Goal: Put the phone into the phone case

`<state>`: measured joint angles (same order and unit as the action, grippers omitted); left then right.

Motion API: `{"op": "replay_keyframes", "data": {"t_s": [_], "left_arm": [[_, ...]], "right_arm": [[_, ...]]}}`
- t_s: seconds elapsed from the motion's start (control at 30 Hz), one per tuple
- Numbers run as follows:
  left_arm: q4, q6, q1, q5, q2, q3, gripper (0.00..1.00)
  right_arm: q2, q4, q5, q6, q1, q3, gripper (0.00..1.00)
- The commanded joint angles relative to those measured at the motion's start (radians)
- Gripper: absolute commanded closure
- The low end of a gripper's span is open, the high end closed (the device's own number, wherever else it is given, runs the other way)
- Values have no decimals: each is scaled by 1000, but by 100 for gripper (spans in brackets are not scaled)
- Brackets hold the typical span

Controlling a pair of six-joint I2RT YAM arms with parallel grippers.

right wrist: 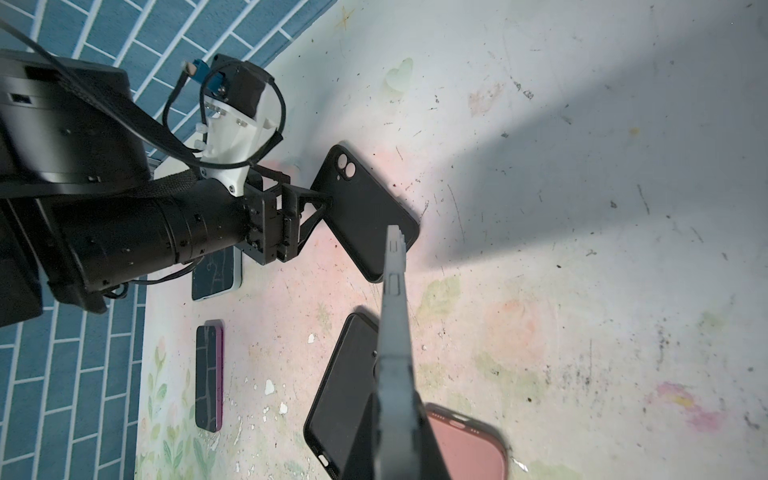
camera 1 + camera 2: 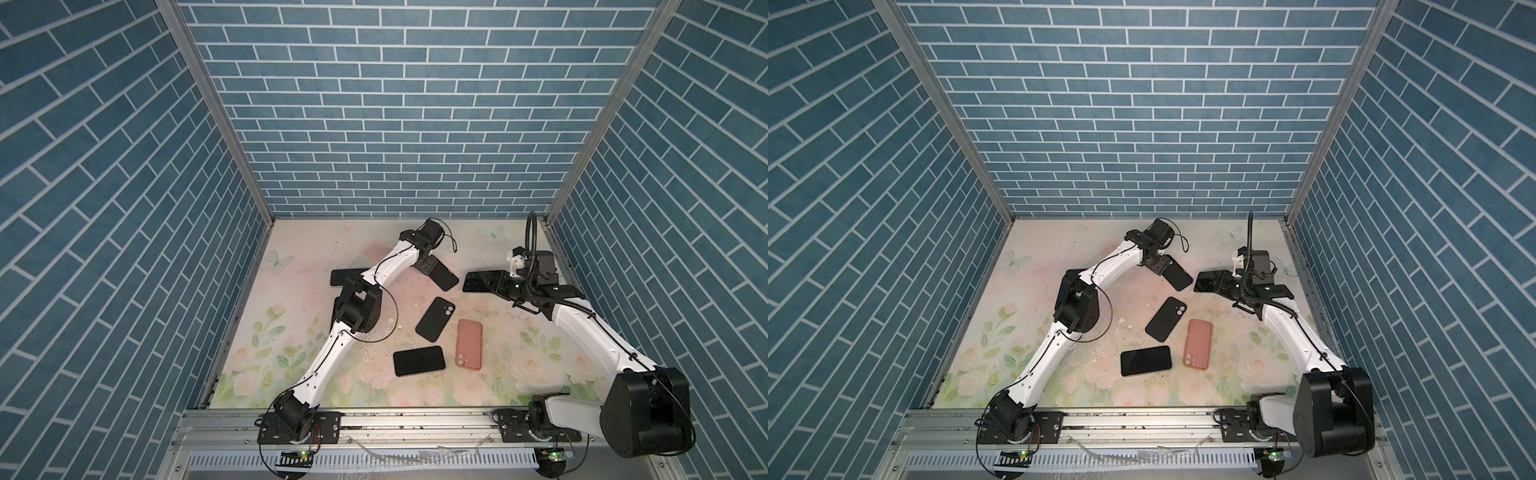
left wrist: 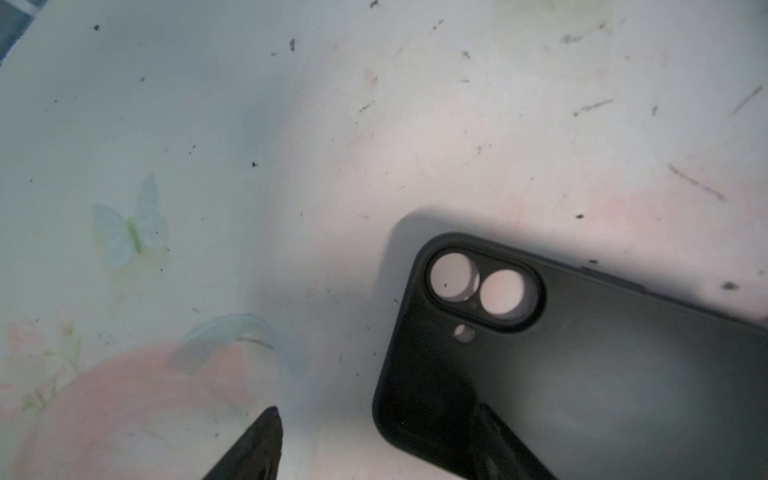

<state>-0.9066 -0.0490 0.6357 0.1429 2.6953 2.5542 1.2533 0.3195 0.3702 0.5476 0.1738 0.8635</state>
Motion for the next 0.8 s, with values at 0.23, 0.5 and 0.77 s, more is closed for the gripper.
{"op": "replay_keyframes", "data": {"t_s": [0.23, 0.5, 0.77], "left_arm": [[-38, 61, -23, 64, -52, -169, 50], [48, 164, -61, 119, -252, -509, 56], [43, 387, -101, 25, -411, -761, 56]], "right_arm": [[-56, -41, -14, -43, -8, -12, 100], [-61, -40, -10, -43, -11, -19, 100], [-44, -67, 41, -33, -11, -27, 100]]}}
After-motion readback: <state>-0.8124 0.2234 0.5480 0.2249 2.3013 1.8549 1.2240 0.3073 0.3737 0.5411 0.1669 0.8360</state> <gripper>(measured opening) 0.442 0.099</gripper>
